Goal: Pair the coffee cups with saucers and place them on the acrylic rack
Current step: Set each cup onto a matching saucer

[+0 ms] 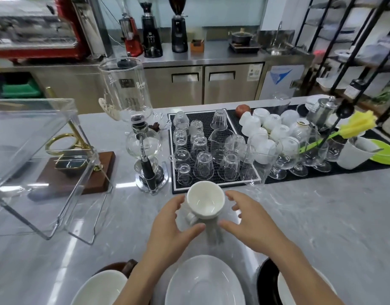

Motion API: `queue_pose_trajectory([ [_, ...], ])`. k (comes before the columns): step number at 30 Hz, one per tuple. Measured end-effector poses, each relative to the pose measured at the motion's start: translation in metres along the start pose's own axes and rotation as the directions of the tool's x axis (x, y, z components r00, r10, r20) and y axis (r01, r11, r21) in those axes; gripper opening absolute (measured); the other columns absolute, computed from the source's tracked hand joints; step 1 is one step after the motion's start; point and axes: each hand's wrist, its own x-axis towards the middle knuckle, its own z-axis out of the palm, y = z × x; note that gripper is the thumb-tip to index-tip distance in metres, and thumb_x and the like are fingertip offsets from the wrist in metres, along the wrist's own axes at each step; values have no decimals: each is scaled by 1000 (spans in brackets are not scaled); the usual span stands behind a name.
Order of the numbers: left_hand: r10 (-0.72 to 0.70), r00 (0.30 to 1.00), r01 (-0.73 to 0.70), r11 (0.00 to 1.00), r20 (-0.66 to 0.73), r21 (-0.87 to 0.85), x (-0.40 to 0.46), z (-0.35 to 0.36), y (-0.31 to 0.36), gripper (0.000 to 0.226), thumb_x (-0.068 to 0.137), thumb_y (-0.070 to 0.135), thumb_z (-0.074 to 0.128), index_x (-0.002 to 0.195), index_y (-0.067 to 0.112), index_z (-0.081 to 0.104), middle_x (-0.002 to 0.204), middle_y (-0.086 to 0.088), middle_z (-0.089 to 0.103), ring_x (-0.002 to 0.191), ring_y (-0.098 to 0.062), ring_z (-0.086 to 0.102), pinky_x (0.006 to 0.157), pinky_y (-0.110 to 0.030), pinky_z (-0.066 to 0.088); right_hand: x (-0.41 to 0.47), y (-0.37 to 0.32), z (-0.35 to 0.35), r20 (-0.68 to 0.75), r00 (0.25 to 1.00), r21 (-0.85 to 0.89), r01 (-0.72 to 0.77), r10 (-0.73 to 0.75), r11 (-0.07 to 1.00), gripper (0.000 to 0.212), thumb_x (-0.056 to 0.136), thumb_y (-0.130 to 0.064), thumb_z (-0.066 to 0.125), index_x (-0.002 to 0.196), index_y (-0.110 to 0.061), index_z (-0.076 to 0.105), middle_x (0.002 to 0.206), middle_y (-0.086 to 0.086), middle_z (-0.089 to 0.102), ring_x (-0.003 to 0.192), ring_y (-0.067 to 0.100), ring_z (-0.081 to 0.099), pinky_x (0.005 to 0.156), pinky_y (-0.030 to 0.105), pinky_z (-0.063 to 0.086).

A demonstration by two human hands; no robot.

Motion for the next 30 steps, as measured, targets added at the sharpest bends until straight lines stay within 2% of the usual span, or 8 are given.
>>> queue_pose_trajectory([
  [4,-41,997,41,999,61,0,21,6,-4,83,62,35,92,132,37,48,116,38,48,108,10,52,97,-24,43,31,0,-2,105,994,-80,17,-9,997,67,74,-34,78,132,-31,45,121,-20,50,115,8,50,89,27,40],
  [8,-46,988,53,998,145,-44,37,12,-5,84,59,25,95,125,43,47,113,38,52,100,33,45,86,-7,39,56,7,1,193,981,-154,10,20,988,76,61,-44,78,128,-27,46,124,-3,60,115,18,56,93,42,49],
  [10,-57,986,68,996,159,-63,43,17,-9,82,57,18,95,115,50,48,110,33,60,101,31,49,81,1,40,64,7,3,201,979,-151,21,10,988,79,58,-41,80,129,-29,47,122,-4,63,112,18,58,91,42,50],
  [14,-83,985,96,992,151,-81,51,24,-16,82,52,25,92,111,60,49,107,41,63,103,19,58,84,-10,49,75,10,7,196,981,-128,25,0,991,85,52,-41,82,129,-32,50,119,-6,66,109,18,60,89,39,52],
  [18,-85,990,99,987,114,-123,51,24,-13,84,46,18,90,104,65,52,101,45,64,96,14,64,79,-9,52,74,10,8,145,989,-94,-1,15,996,86,48,-35,88,128,-29,56,119,-8,67,108,16,60,88,35,51],
  [21,-76,993,88,984,87,-152,49,21,-8,85,44,15,90,107,61,56,96,35,70,92,8,67,76,-10,54,70,5,3,93,995,-62,-22,28,998,77,45,-32,91,117,-29,63,105,-10,68,94,12,60,82,33,53],
  [24,-69,995,81,980,74,-183,45,12,2,91,45,9,94,123,44,61,99,23,73,93,5,68,76,-13,55,63,-3,-5,47,999,-42,-16,18,999,73,43,-34,92,110,-28,64,97,-12,67,87,10,60,80,36,54],
  [30,-17,1000,21,981,25,-192,11,-10,25,88,40,5,94,112,46,66,95,17,77,88,2,71,71,-11,53,22,-24,-11,-14,999,-2,49,-49,999,79,40,-33,92,115,-32,65,95,-18,67,89,7,62,83,37,56],
])
